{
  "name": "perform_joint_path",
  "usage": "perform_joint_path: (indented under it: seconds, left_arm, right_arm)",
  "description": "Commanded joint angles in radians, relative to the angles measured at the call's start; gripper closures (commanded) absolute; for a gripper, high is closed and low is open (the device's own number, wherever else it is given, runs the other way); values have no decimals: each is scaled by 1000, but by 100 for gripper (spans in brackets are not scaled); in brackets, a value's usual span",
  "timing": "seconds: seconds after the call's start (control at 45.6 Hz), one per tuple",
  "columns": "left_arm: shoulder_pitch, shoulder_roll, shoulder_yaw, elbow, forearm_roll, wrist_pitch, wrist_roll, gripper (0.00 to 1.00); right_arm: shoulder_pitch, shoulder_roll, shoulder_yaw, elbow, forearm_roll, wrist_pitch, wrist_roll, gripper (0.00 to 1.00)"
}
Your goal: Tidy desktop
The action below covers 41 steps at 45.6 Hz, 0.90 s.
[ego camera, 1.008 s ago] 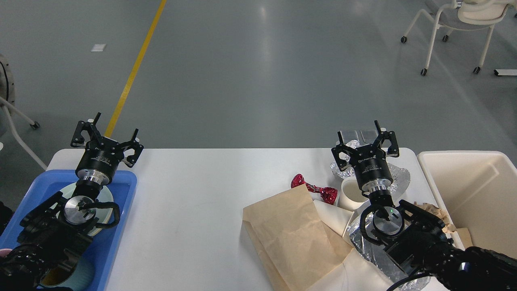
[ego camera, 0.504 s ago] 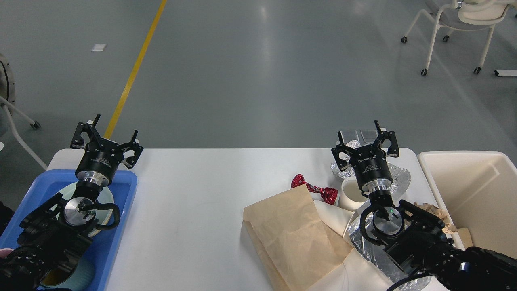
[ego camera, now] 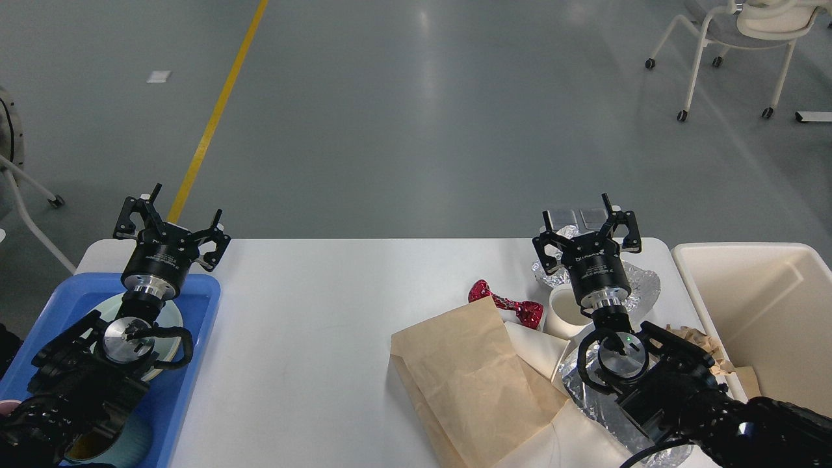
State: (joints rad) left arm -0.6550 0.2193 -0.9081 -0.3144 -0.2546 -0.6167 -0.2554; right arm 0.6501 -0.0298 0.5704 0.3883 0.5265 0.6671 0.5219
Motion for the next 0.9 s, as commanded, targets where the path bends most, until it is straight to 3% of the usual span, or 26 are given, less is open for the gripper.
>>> perform_joint_path:
  seconds: [0.0,0.219,0.438,0.723,0.789,0.876]
  left_arm:
    - [0,0,0,0,0,0,-1,1]
    - [0,0,0,0,0,0,-1,1]
    - [0,0,0,0,0,0,-1,1]
    - [0,0,0,0,0,0,1,1]
    - [0,0,0,0,0,0,-1,1]
    - [0,0,0,0,0,0,1,1]
  right_arm:
    - [11,-10,48,79,3,46,1,0]
    - [114,-189,246,264,0,230,-5,0]
    - [102,-150,398,357,14,178,-5,0]
    - [83,-269,378,367,-28,163,-14,0]
    - [106,-282,320,319,-54,122,-34,0]
    - [196,-286,198,258,-66,-99,-91,0]
